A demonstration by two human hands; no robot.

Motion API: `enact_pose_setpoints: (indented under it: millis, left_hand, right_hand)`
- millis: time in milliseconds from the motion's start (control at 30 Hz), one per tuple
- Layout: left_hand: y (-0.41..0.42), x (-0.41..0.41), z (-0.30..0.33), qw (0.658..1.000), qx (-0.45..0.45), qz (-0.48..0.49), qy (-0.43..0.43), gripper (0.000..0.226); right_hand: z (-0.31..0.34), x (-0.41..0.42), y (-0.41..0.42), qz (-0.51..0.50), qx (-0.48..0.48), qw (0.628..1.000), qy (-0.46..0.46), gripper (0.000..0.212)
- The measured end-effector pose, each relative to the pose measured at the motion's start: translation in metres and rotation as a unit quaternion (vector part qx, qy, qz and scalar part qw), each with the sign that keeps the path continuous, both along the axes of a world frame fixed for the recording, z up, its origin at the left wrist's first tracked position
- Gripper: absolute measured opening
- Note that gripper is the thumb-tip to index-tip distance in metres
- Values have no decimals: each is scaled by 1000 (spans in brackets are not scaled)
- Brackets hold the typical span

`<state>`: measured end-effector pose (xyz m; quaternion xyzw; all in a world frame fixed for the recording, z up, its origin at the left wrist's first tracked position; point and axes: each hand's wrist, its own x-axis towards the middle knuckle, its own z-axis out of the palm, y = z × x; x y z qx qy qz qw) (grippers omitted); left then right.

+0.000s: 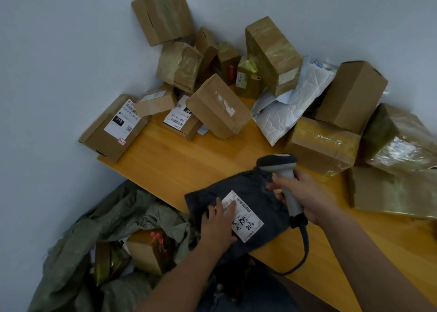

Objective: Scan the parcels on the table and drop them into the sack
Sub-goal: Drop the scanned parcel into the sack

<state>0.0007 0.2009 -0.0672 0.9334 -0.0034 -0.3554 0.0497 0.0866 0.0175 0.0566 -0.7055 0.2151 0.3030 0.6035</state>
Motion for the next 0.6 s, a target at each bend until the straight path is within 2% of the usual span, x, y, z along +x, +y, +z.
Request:
enact_pose_setpoints:
  millis: [67,133,200,267,333,400,467,600]
  left_hand:
    - [5,12,-1,997,16,-72,-32,90]
    - [10,25,5,986,70,-135,-72,82]
    - [16,34,13,982,98,-126,-97,85]
    - [22,36,13,992,76,-36,-89,88]
    - [22,26,7,989,33,84,-120,85]
    - [16,15,5,963,-13,231,-137,89]
    - [9,11,4,925,-66,360,-99,93]
    - [9,15,-4,899,-109,416,-80,99]
  right_hand:
    - [0,1,-3,-2,-1,1000,2,23]
    - [-1,2,-6,2,-7,1000,6,22]
    - [-2,2,-8,5,-8,1000,10,22]
    - [-5,3,-8,4,-4,1000,10,20]
    - [-8,3,-8,3,-2,1000,11,18]
    - [-11,2,-8,6,0,1000,15,16]
    - [-11,2,-10,11,2,1000,17,16]
    - [-10,2,-15,14,2,1000,15,18]
